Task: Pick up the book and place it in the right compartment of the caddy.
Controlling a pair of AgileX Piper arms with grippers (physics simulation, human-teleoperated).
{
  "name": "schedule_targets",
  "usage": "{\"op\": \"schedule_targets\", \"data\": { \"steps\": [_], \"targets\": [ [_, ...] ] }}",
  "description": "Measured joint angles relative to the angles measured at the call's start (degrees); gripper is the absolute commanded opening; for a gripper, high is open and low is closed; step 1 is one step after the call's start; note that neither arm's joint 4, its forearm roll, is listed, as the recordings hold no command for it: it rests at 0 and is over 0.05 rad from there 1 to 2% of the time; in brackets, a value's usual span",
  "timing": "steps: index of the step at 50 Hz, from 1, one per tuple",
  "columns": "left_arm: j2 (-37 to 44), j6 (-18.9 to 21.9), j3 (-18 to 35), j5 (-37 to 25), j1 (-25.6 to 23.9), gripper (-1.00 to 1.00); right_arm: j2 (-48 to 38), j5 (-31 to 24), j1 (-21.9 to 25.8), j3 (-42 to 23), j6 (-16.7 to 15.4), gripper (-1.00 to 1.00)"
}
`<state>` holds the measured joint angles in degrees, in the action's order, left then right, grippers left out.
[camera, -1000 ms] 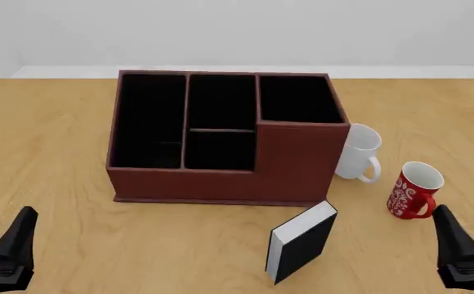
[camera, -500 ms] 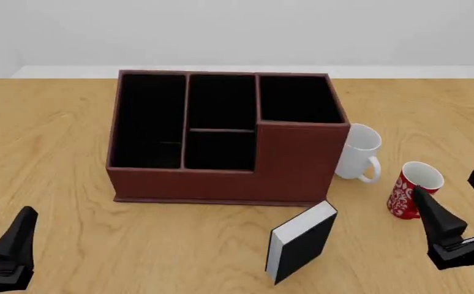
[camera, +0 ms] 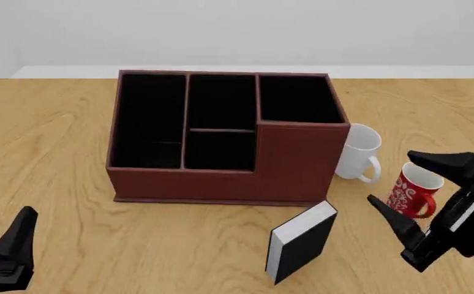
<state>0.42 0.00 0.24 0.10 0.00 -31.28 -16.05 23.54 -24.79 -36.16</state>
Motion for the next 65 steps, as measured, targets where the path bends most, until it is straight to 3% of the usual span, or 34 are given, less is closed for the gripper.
{"op": "schedule_targets", "data": {
  "steps": [15,22,41,51,65],
  "targets": [
    [0.0,0.0,0.0,0.0,0.0,1.00,-7.8,-10.7,6.9,-8.8,-12.1,1.00],
    [0.0,0.0,0.0,0.0,0.0,1.00,-11.0,-17.0,9.0,-13.9,-15.8,1.00],
    [0.0,0.0,0.0,0.0,0.0,1.00,-19.3,-29.5,9.2,-24.0,-21.9,1.00],
    [0.0,0.0,0.0,0.0,0.0,1.00,-22.5,-32.4,6.5,-25.1,-26.6,1.00],
    [0.0,0.0,0.0,0.0,0.0,1.00,-26.2,-34.5,4.4,-25.8,-30.2,1.00]
  ]
}}
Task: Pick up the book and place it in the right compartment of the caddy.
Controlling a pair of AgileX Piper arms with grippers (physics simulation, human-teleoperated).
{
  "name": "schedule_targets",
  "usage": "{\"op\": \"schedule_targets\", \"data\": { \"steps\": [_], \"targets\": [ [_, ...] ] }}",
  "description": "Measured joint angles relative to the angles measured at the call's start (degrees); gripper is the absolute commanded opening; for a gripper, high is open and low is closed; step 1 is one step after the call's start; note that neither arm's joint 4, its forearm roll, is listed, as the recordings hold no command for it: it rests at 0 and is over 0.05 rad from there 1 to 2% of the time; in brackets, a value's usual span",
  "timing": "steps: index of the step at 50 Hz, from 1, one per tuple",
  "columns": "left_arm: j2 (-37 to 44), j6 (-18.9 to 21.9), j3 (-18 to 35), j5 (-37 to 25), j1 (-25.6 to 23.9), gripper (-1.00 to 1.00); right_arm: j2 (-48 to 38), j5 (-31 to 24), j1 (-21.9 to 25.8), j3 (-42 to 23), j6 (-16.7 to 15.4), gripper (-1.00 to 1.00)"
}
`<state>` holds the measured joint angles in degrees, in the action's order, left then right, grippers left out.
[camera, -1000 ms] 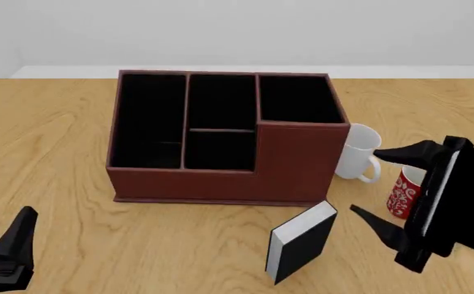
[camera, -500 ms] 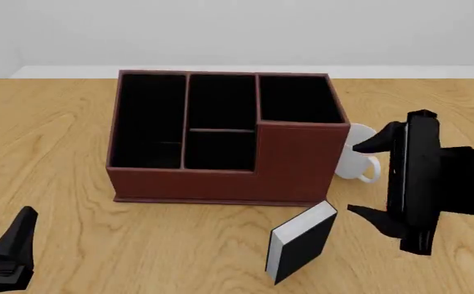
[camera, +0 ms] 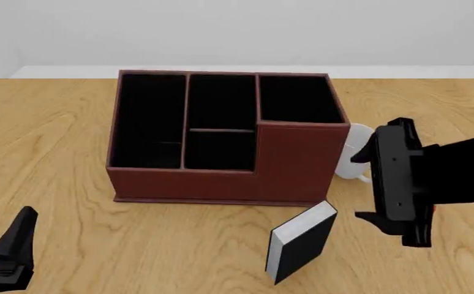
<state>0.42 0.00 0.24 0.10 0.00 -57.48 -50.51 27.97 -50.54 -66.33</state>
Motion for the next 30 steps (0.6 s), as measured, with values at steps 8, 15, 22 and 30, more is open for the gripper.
{"op": "schedule_targets", "data": {
  "steps": [8,15,22,30],
  "targets": [
    [0.0,0.0,0.0,0.0,0.0,1.00,-1.8,-1.0,-0.8,-0.4,-1.1,1.00],
    [0.0,0.0,0.0,0.0,0.0,1.00,-3.3,-1.5,-1.1,-0.8,-1.7,1.00],
    [0.0,0.0,0.0,0.0,0.0,1.00,-4.7,-1.8,-1.5,-1.2,-2.3,1.00],
    [0.0,0.0,0.0,0.0,0.0,1.00,-6.3,-2.2,-1.6,-2.2,-2.9,1.00]
  ]
}}
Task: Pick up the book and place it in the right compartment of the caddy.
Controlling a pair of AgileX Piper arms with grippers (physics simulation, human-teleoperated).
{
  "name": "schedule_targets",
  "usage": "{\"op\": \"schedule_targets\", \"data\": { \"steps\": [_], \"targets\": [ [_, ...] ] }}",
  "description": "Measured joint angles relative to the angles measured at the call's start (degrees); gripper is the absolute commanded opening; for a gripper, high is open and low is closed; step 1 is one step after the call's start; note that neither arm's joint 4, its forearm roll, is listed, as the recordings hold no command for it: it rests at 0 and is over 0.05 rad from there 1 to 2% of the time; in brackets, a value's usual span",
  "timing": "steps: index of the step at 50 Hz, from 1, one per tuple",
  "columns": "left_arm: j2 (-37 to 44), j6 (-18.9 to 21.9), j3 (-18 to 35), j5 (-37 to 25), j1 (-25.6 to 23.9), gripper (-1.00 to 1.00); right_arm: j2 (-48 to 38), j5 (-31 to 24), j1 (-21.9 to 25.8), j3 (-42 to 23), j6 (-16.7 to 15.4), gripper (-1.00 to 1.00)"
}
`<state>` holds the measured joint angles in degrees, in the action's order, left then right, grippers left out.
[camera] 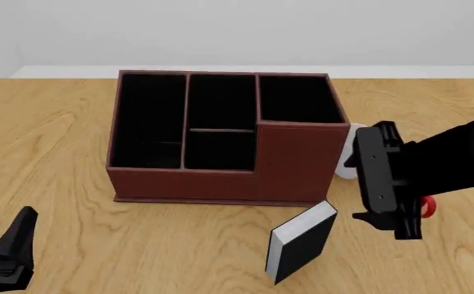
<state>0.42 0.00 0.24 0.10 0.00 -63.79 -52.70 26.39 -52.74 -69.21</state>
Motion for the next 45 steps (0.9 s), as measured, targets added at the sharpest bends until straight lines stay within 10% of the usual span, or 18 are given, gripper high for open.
{"op": "schedule_targets", "data": {
  "steps": [45],
  "targets": [
    [0.0,0.0,0.0,0.0,0.0,1.00,-8.9,0.8,6.4,-1.8,3.9,1.00]
  ]
}}
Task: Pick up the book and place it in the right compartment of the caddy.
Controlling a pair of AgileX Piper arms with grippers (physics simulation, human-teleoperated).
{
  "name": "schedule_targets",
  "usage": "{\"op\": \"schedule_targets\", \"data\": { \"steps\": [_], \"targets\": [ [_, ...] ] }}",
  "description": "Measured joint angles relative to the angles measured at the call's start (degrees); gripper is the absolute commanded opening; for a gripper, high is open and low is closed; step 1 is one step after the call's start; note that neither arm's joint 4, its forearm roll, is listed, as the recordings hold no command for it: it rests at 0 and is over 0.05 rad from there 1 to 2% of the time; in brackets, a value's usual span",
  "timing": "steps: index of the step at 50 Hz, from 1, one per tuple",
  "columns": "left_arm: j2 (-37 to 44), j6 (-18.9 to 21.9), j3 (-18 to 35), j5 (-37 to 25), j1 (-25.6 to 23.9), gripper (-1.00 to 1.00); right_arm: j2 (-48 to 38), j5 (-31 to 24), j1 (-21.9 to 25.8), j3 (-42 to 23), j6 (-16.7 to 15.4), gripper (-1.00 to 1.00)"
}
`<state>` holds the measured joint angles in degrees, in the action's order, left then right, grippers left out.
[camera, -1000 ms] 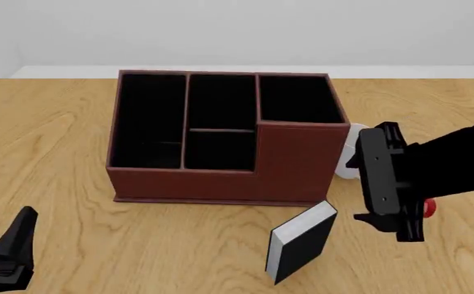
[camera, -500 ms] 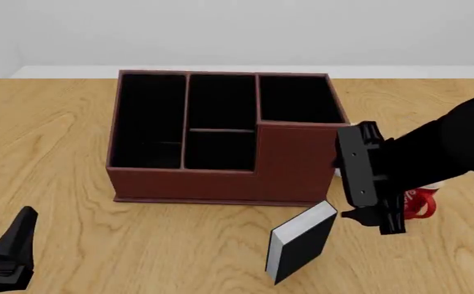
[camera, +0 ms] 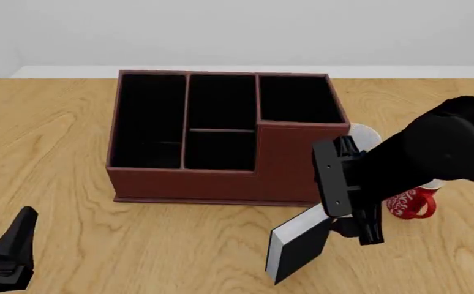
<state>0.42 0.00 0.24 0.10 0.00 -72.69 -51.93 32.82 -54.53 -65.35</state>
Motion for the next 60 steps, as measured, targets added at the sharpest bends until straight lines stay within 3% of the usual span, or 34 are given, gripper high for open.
{"op": "schedule_targets", "data": {
  "steps": [13,60],
  "targets": [
    [0.0,0.0,0.0,0.0,0.0,1.00,-1.5,0.5,1.7,0.8,1.8,1.00],
    [0.0,0.0,0.0,0.0,0.0,1.00,-8.1,4.8,4.9,3.1,3.9,1.00]
  ]
}}
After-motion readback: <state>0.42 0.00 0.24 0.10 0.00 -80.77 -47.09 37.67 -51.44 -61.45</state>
